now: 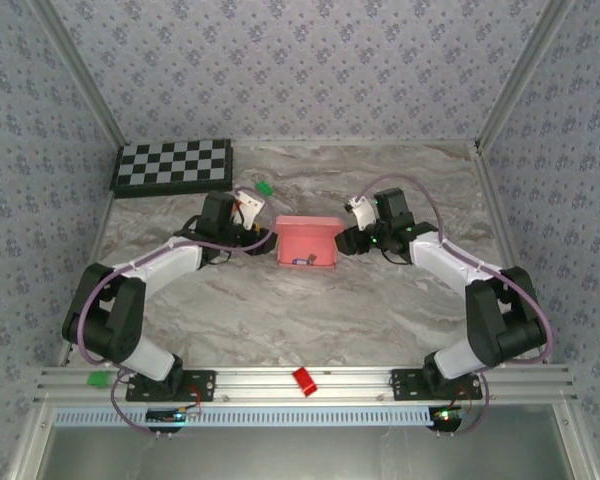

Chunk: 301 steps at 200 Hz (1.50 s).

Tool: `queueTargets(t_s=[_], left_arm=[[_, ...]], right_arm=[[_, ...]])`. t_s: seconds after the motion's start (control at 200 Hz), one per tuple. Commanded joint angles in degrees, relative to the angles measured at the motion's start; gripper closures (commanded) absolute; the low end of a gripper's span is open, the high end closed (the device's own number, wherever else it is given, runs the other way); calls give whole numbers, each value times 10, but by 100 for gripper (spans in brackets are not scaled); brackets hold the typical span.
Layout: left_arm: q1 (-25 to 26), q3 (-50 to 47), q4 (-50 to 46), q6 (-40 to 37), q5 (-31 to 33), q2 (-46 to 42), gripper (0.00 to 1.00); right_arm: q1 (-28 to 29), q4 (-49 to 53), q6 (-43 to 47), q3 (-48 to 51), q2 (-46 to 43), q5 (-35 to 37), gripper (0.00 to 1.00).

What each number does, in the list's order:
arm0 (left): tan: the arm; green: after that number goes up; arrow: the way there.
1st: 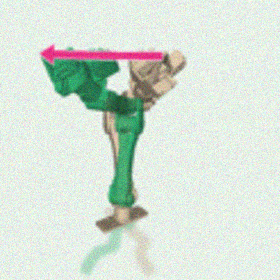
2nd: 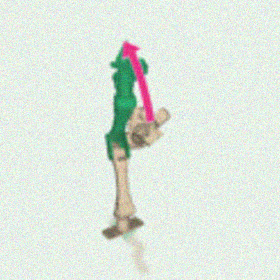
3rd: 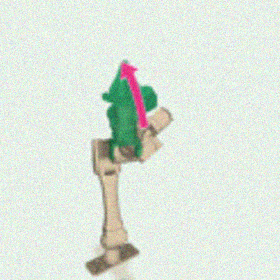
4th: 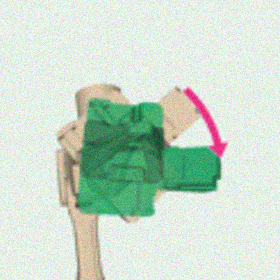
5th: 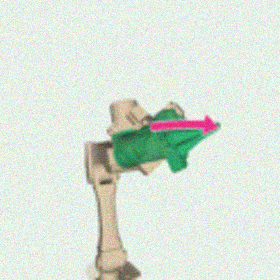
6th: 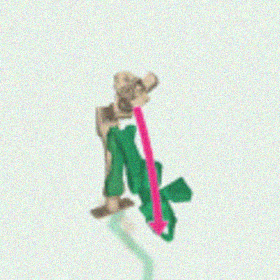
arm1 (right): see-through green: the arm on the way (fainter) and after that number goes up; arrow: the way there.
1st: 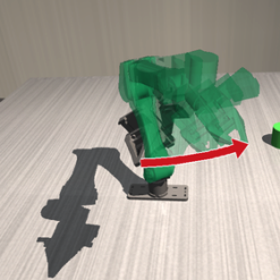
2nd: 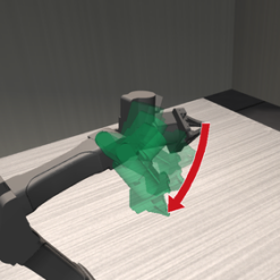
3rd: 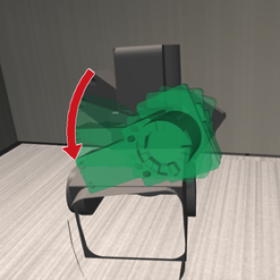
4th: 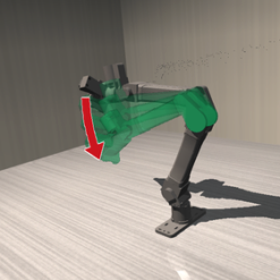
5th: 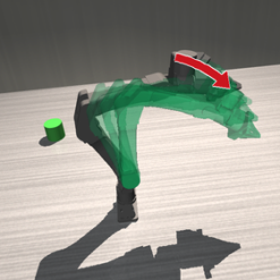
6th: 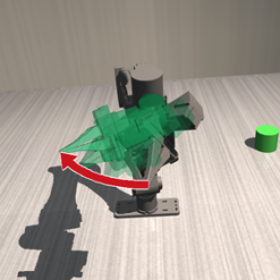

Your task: Fold the paper box

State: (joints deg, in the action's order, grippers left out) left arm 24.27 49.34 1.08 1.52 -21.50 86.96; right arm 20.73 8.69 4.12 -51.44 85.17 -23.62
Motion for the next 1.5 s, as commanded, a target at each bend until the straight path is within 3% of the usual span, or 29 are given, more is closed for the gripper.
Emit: queueTargets(t_s=[0.0,0.43,0.975,1.499], left_arm=[[-4,26,4,-5,-17,15,41],[-5,43,1,-5,-54,37,48],[-4,54,-1,3,-81,53,67],[-4,56,7,16,-91,68,73]], right_arm=[[-5,-5,-1,-22,10,0,50],[-2,-18,-6,-44,44,-10,49],[9,-8,-10,-63,57,-17,57],[17,-5,-18,-67,67,1,68]])
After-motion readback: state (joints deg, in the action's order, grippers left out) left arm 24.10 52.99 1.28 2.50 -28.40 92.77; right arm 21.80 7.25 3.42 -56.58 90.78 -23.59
